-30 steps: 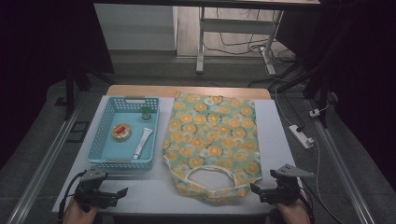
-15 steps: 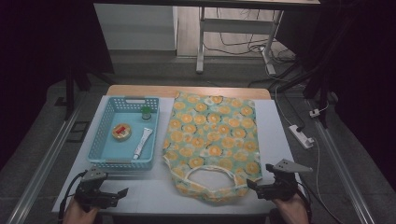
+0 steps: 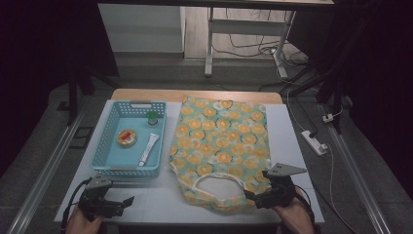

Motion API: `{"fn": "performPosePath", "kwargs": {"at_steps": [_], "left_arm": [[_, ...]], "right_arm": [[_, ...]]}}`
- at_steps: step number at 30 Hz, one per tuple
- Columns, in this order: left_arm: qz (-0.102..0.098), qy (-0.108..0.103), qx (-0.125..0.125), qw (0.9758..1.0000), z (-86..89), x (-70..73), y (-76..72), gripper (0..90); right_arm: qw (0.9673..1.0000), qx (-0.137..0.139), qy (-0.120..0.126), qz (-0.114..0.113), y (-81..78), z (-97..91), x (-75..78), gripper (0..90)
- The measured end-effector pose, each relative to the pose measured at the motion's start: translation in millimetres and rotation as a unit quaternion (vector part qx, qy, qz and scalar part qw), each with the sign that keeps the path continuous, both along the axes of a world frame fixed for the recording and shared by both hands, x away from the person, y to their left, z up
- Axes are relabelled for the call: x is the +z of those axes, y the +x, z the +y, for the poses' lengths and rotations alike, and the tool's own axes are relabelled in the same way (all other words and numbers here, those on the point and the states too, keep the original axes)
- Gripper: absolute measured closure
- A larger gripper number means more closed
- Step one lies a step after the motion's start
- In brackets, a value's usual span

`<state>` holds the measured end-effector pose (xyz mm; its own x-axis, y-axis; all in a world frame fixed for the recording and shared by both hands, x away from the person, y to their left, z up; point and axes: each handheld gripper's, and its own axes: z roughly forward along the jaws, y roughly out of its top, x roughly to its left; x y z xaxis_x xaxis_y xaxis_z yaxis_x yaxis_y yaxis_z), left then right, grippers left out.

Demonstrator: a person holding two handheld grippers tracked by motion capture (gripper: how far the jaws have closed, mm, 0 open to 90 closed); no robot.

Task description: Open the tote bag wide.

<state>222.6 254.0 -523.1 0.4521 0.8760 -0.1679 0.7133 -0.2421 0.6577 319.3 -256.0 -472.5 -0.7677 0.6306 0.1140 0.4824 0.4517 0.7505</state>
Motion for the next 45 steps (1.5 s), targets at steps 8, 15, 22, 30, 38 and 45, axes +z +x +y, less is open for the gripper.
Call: {"fn": "performPosePath", "kwargs": {"at_steps": [8,15,22,30,38,45], "left_arm": [[0.0,0.003,-0.002,1.0,-0.8,0.0,-0.1,0.0],[0.002,0.006,-0.002,1.0,-1.7,-0.2,0.1,0.0],[0.002,0.004,-0.002,1.0,-1.1,-0.2,0.2,0.0],[0.003,0.005,-0.001,1.0,-1.2,-0.2,0.2,0.0],[0.003,0.005,-0.002,1.0,-1.2,-0.2,0.2,0.0],[0.004,0.006,-0.002,1.0,-1.4,-0.3,0.5,0.0]], "right_arm": [[0.9996,0.021,-0.019,0.009,-0.5,24.4,-4.2,0.0],[0.9987,0.038,-0.03,0.014,-0.4,44.7,-7.6,0.0],[0.9963,0.066,-0.051,0.018,-3.1,65.5,-14.5,0.0],[0.9932,0.091,-0.068,0.027,-7.1,89.0,-21.8,0.0],[0.9894,0.107,-0.094,0.029,-6.9,102.6,-33.7,8.4],[0.9829,0.139,-0.115,0.039,-8.1,106.4,-35.2,38.1]]}}
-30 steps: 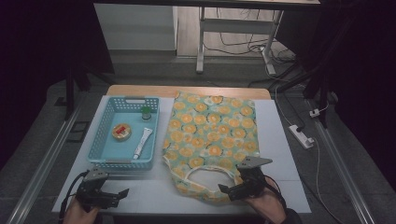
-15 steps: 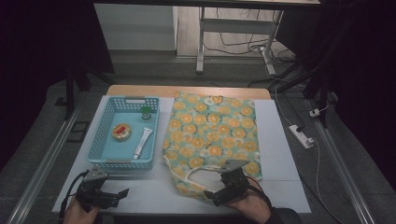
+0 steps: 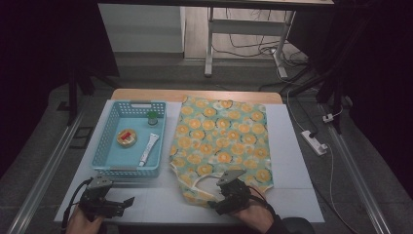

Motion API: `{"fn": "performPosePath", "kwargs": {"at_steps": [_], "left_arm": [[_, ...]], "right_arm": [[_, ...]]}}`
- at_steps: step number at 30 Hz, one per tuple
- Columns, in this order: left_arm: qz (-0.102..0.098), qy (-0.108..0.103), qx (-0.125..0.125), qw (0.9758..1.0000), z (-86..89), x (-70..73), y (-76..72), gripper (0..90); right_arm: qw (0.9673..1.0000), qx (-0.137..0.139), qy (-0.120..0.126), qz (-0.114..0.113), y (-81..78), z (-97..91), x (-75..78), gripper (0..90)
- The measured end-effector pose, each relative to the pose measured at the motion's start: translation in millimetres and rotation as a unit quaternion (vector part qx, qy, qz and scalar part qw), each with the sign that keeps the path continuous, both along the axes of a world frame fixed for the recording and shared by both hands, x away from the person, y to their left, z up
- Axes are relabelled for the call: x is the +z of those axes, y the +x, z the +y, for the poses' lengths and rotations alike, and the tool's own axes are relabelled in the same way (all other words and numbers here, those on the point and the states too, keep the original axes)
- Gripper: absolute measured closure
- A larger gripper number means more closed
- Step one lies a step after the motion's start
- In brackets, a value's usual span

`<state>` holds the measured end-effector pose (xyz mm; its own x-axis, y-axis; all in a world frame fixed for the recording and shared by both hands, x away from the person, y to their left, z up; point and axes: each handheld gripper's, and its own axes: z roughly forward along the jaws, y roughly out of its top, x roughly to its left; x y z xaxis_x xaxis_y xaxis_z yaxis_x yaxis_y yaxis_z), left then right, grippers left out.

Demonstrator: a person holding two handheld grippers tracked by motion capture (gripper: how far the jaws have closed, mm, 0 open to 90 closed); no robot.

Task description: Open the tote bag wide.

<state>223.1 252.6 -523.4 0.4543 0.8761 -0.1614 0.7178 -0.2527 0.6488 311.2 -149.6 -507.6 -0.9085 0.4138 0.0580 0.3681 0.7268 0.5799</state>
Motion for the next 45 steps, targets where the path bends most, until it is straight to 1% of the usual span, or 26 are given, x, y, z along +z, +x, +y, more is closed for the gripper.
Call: {"fn": "performPosePath", "kwargs": {"at_steps": [1,3,5,7,8,10,14,18,21,28,30,33,34,35,36,37,40,41,42,43,44,45], "left_arm": [[0.0,0.0,0.0,1.0,-0.1,0.0,0.0,0.0],[0.0,0.0,0.001,1.0,-0.1,0.0,0.0,0.0],[0.0,0.0,0.001,1.0,-0.1,-0.1,0.1,0.0],[0.0,0.0,0.001,1.0,-0.2,-0.2,0.1,0.0],[0.0,0.0,0.001,1.0,-0.2,-0.2,0.1,0.0],[0.0,0.0,0.002,1.0,-0.1,-0.2,0.1,0.0],[0.001,0.0,0.003,1.0,-0.2,-0.2,0.2,0.0],[0.001,-0.001,0.003,1.0,0.0,-0.3,0.3,0.0],[0.002,-0.001,0.004,1.0,0.0,-0.3,0.5,0.0],[0.003,-0.001,0.005,1.0,0.3,-0.4,0.6,0.0],[0.003,-0.001,0.005,1.0,0.4,-0.4,0.7,0.0],[0.004,-0.002,0.006,1.0,0.5,-0.4,0.8,0.0],[0.004,-0.002,0.006,1.0,0.5,-0.4,0.8,0.0],[0.004,-0.002,0.006,1.0,0.5,-0.4,0.9,0.0],[0.004,-0.002,0.006,1.0,0.5,-0.5,0.9,0.0],[0.004,-0.001,0.006,1.0,0.5,-0.5,1.0,0.0],[0.005,-0.002,0.007,1.0,0.8,-0.5,1.1,0.0],[0.005,-0.003,0.008,1.0,0.9,-0.6,1.2,0.0],[0.006,-0.003,0.008,0.9999,1.0,-0.6,1.2,0.0],[0.006,-0.004,0.008,0.9999,1.1,-0.7,1.3,0.0],[0.006,-0.004,0.008,0.9999,1.1,-0.7,1.3,0.0],[0.006,-0.004,0.008,0.9999,1.1,-0.8,1.4,0.0]], "right_arm": [[1.0,0.004,-0.005,0.001,-0.2,0.7,-0.1,42.8],[0.9998,0.015,-0.014,0.006,-0.1,1.5,-0.1,57.4],[0.9995,0.023,-0.021,0.01,-0.1,1.9,-0.1,69.0],[0.9987,0.035,-0.027,0.024,0.8,1.8,0.6,79.2],[0.9987,0.036,-0.021,0.029,1.8,1.2,1.3,83.9],[0.9987,0.035,-0.007,0.037,4.6,-1.1,4.9,88.2],[0.9992,0.024,0.011,0.029,10.9,-6.0,16.8,89.8],[0.9995,0.012,0.014,0.024,23.2,-11.1,25.6,90.0],[0.9997,0.004,0.017,0.018,35.5,-14.0,31.3,90.0],[0.9996,-0.017,0.016,0.014,71.9,-19.3,42.0,90.0],[0.9995,-0.022,0.019,0.012,82.2,-20.9,45.5,90.0],[0.9994,-0.029,0.019,0.007,97.8,-23.0,51.0,90.0],[0.9994,-0.029,0.019,0.007,97.8,-23.0,51.0,90.0],[0.9991,-0.036,0.02,0.003,108.7,-24.3,53.3,90.0],[0.9991,-0.036,0.02,0.003,108.7,-24.3,53.3,90.0],[0.9988,-0.043,0.023,0.002,119.9,-25.2,53.7,90.0],[0.9983,-0.054,0.023,0.0,136.6,-25.8,52.4,90.0],[0.9983,-0.054,0.023,0.0,136.6,-25.8,52.4,90.0],[0.998,-0.059,0.022,-0.002,147.3,-25.8,51.7,90.0],[0.9977,-0.063,0.024,-0.001,152.3,-25.6,51.3,90.0],[0.9977,-0.063,0.024,-0.001,152.3,-25.6,51.3,90.0],[0.9974,-0.068,0.025,-0.005,161.9,-25.3,51.4,90.0]]}}
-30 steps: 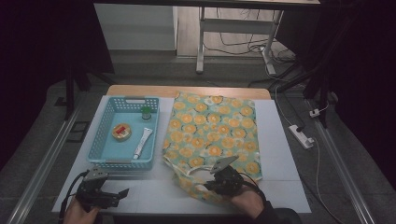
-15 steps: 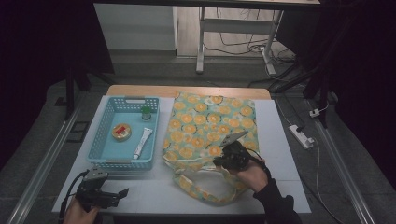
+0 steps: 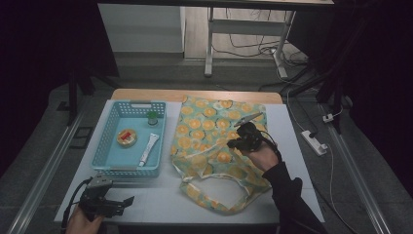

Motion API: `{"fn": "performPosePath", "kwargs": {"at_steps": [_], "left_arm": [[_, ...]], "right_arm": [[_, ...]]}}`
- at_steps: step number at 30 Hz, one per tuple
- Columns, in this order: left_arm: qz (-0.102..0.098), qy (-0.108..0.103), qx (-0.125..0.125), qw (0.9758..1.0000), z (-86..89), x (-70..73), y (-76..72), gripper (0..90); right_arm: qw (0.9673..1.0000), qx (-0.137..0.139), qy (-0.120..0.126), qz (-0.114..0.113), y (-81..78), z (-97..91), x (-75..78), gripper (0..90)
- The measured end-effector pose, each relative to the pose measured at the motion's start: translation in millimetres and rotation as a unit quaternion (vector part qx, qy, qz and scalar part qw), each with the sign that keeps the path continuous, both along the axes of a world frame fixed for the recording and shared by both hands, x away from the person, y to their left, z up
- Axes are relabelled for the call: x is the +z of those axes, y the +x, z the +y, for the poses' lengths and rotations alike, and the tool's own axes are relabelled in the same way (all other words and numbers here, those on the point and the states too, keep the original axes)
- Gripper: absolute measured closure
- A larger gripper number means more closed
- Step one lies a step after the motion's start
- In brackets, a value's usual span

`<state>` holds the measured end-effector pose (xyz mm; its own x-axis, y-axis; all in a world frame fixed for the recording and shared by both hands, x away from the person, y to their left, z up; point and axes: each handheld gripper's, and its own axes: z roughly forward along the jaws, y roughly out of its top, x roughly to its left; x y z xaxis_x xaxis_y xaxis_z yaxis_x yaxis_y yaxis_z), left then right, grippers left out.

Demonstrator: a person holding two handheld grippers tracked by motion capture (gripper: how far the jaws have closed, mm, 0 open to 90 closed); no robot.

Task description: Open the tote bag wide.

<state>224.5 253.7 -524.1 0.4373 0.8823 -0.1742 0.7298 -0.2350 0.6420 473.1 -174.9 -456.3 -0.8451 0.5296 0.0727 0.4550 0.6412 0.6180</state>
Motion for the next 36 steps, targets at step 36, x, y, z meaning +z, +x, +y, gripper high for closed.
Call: {"fn": "performPosePath", "kwargs": {"at_steps": [36], "left_arm": [[0.006,-0.004,0.002,1.0,1.3,-0.6,1.2,0.0]], "right_arm": [[0.9963,-0.067,-0.041,-0.035,91.6,18.6,-27.9,90.0]]}}
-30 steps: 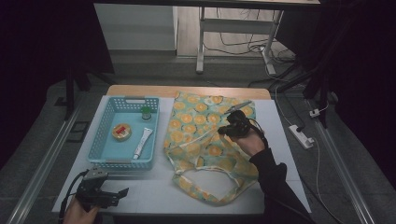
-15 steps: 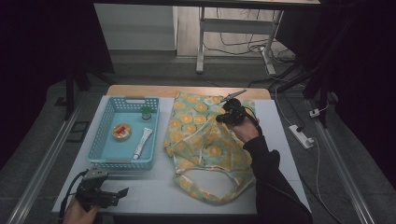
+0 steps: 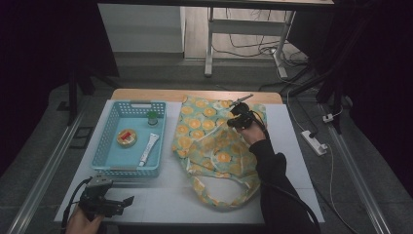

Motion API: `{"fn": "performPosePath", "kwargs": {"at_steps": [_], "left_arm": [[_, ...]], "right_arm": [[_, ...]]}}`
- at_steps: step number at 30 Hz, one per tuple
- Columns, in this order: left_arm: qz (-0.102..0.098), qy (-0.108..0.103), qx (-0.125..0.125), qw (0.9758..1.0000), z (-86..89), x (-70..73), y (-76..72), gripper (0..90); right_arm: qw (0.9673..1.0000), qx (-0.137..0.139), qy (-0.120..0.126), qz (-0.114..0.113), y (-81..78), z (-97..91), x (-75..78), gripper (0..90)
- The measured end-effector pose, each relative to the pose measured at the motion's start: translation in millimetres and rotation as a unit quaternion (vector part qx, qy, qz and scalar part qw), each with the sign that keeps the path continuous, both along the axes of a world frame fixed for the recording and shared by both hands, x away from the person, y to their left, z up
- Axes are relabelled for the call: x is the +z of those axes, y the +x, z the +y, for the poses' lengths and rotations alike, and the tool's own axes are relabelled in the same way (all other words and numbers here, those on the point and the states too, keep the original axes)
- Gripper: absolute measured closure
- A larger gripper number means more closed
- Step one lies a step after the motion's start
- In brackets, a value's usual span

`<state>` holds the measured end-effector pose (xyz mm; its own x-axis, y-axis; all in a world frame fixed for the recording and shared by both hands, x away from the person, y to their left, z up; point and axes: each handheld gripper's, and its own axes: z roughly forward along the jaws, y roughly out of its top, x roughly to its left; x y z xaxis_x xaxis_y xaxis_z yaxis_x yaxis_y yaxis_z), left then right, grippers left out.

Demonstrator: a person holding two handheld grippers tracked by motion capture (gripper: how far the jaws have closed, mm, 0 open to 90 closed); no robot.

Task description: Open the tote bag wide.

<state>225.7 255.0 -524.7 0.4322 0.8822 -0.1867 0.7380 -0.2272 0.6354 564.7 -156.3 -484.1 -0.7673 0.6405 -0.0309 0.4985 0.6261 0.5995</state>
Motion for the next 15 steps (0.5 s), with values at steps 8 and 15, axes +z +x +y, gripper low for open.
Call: {"fn": "performPosePath", "kwargs": {"at_steps": [8,15], "left_arm": [[0.0,0.0,0.0,1.0,0.0,0.0,0.0,0.0],[0.001,0.0,0.0,1.0,0.0,-0.1,0.2,0.0]], "right_arm": [[0.9998,0.003,-0.002,0.022,-4.1,-2.6,-25.1,78.2],[0.9991,-0.006,0.036,0.023,-10.4,-12.2,-9.4,57.6]]}}
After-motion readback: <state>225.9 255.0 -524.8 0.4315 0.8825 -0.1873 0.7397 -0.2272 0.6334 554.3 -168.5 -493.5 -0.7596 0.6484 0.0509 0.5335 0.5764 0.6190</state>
